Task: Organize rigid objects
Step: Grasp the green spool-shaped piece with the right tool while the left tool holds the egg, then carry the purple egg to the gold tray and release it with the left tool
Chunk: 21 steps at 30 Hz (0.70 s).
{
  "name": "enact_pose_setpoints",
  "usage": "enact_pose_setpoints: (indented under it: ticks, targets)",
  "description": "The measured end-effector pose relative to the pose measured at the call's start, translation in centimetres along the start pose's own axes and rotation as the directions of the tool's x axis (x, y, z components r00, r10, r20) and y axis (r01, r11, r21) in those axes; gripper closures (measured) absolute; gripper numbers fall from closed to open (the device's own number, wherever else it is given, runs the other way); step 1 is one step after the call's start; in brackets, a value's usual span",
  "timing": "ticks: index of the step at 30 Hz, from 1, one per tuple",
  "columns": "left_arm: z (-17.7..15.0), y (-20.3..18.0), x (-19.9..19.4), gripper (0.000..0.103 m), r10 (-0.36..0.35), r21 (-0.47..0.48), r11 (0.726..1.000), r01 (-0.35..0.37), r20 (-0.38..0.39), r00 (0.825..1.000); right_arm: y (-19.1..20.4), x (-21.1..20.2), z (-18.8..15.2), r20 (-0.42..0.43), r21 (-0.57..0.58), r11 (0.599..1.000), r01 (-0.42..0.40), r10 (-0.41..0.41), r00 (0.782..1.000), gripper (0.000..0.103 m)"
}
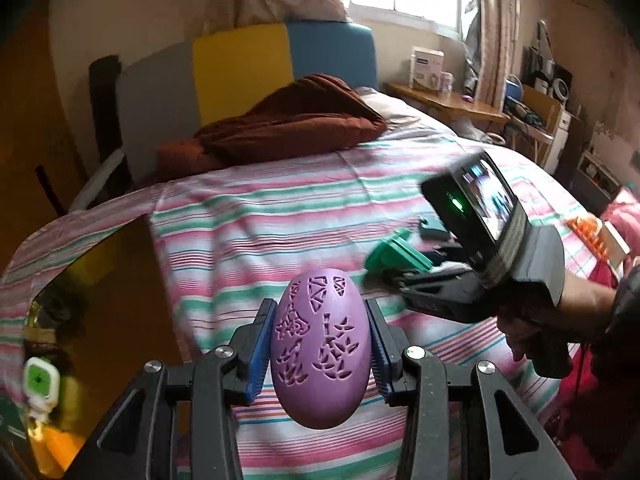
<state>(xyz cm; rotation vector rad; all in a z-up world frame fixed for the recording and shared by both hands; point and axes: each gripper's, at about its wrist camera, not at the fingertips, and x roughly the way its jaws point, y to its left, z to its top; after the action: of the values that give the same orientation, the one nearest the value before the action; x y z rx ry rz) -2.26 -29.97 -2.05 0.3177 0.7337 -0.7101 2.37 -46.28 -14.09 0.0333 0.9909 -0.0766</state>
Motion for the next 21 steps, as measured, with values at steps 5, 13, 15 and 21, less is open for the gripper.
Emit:
enact_pose_setpoints:
  ticks: [5, 13, 15, 21]
  targets:
    - [0.3, 3.5, -1.7, 0.060, 0.055, -0.068, 0.996, -0.054, 0.011, 0.998, 0.0, -0.1, -0.1, 0.018, -0.010, 1.000, 0.003, -0.002, 1.000, 0.073]
    - [-0.3, 8.1, -3.4, 0.060, 0.132, -0.159, 0.979, -0.128, 0.011, 0.991, 0.1, -0.2, -0.3, 0.054, -0.021, 1.000, 0.017, -0.016, 0.998, 0.073]
    - [-0.7, 9.2, -3.5, 0.060, 0.147, -0.183, 0.973, -0.144, 0.002, 0.989, 0.2, -0.2, -0.3, 0.064, -0.017, 1.000, 0.020, -0.019, 0.998, 0.073]
    - [-2.0, 12.0, -3.6, 0.060, 0.179, -0.237, 0.955, -0.180, -0.027, 0.984, 0.2, -0.2, -0.5, 0.080, -0.019, 0.999, 0.026, -0.024, 0.996, 0.073]
